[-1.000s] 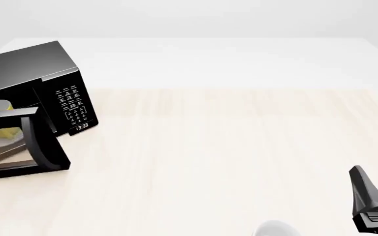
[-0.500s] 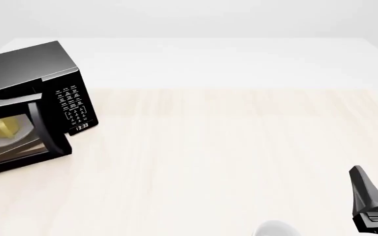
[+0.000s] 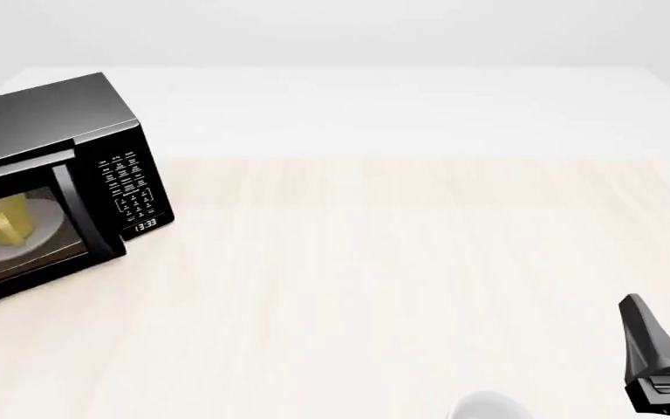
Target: Put the yellow and white mug in the microwave and close it.
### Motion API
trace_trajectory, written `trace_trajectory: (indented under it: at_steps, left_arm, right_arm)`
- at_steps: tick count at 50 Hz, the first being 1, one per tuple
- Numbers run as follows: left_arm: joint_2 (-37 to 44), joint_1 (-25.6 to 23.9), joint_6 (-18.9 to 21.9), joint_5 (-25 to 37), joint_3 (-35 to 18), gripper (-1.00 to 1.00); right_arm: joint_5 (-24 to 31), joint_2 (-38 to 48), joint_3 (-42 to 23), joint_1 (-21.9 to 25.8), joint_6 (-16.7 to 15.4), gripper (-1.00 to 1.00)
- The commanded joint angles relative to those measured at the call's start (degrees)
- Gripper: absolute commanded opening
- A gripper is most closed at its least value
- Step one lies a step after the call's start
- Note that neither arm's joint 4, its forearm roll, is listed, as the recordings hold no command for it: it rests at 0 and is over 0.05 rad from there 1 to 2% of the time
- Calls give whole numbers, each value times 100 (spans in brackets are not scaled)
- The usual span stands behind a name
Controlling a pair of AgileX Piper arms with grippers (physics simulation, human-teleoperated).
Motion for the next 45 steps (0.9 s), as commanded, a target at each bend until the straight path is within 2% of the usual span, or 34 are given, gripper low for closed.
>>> trace_trajectory:
  at_steps: [1, 5, 7, 11, 15, 21, 32, 36, 45]
  left_arm:
    - [113, -6, -148, -39, -130, 100]
    - [153, -8, -162, -51, -163, 100]
    - [367, 149, -396, 102, -308, 100]
    - [639, 391, -465, 169, -435, 100]
    - [778, 371, -652, 242, -559, 100]
    - [905, 322, -595, 142, -554, 100]
    - [572, 39, -501, 87, -342, 100]
    - [501, -256, -675, 33, -189, 100]
    - [92, -250, -634, 140, 44, 100]
  right_arm:
    - [3, -11, 6, -2, -1, 100]
    - [3, -11, 6, -1, 0, 100]
    - [3, -10, 6, -2, 0, 100]
    - [2, -12, 6, 0, 0, 100]
    - [3, -10, 6, -1, 0, 100]
    - [3, -12, 6, -1, 0, 100]
    - [3, -10, 6, -2, -1, 100]
    - [3, -10, 6, -1, 1, 100]
    - [3, -11, 6, -2, 0, 100]
